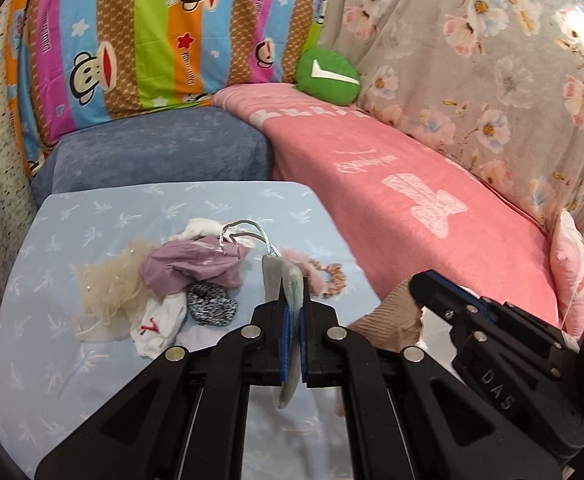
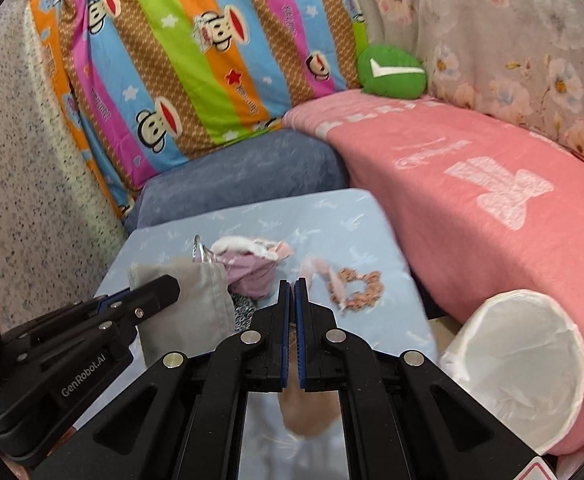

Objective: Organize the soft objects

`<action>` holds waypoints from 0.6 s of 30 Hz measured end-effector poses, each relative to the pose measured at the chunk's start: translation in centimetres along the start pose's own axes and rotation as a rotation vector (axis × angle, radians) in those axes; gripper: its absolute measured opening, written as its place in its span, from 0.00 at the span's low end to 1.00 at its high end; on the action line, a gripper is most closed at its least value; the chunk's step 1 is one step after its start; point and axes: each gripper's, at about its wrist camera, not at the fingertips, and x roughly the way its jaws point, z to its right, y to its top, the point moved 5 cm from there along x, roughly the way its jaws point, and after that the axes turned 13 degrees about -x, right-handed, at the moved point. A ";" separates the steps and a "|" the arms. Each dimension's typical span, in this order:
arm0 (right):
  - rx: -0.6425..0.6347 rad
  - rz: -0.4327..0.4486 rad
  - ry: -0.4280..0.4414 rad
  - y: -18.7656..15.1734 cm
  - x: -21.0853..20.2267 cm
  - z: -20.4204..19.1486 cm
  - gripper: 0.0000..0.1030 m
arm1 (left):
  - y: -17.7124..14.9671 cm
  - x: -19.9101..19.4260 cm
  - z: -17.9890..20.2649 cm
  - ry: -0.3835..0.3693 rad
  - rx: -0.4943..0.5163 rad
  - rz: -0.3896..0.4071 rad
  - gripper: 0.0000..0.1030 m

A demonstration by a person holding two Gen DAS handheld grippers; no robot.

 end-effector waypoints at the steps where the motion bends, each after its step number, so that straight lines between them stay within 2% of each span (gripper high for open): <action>1: 0.007 0.008 -0.011 0.1 -0.5 0.5 0.02 | -0.1 -0.1 0.5 -0.011 0.006 -0.001 0.03; 7: 0.063 0.045 -0.084 -0.4 -4.2 5.1 0.02 | -0.8 -0.5 4.1 -0.085 0.061 -0.014 0.03; 18: 0.147 0.053 -0.219 -2.9 -8.1 13.2 0.02 | -3.4 1.4 12.4 -0.232 0.186 -0.119 0.03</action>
